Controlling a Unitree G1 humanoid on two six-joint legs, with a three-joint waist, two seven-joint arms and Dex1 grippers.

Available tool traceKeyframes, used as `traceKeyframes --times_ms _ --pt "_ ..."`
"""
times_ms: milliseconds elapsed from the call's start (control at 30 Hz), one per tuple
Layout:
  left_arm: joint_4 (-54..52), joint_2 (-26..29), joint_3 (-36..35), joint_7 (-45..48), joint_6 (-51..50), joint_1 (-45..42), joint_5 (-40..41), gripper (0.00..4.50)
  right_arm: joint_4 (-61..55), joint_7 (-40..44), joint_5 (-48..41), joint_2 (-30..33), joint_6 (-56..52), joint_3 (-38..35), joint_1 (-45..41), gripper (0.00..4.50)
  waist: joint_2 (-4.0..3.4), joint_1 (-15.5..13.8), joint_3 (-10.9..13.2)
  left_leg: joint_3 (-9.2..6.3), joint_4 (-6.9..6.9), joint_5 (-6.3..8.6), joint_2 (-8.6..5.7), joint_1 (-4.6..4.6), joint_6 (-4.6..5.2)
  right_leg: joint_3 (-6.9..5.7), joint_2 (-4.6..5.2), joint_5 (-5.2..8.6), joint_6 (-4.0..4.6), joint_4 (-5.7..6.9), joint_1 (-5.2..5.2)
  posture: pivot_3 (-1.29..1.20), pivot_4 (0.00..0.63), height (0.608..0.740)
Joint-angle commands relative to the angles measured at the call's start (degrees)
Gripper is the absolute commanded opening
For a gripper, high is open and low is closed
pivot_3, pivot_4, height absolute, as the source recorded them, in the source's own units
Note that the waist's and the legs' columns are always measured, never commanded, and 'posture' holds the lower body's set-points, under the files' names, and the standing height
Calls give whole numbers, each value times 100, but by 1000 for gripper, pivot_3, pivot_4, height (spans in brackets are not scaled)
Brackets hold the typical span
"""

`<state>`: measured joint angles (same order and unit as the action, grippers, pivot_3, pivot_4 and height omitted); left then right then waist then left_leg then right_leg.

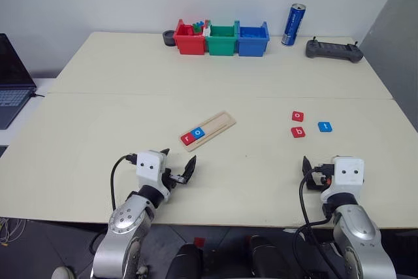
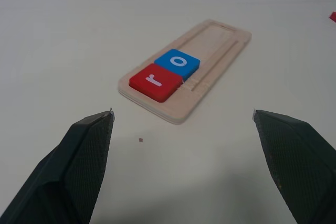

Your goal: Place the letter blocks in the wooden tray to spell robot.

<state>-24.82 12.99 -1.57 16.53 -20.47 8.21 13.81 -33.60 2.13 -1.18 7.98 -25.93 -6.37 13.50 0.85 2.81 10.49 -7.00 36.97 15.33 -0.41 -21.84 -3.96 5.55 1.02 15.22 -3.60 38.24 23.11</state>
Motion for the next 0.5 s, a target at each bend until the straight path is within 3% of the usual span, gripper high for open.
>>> traceKeyframes --times_ms 33,500 --pt "-23 -9 -25 -40 215 -41 -80 4500 -165 -62 45 -25 62 -16 -71 4459 0 0 0 0 0 0 0 0 0 0 0 0 0 0 0 0 150 740" --pt "242 -16 -131 153 531 -26 59 4500 -163 -83 130 -69 111 76 -93 4459 -1 -3 -1 0 -1 0 0 -2 0 0 1 0 0 -4 0 0 150 740"
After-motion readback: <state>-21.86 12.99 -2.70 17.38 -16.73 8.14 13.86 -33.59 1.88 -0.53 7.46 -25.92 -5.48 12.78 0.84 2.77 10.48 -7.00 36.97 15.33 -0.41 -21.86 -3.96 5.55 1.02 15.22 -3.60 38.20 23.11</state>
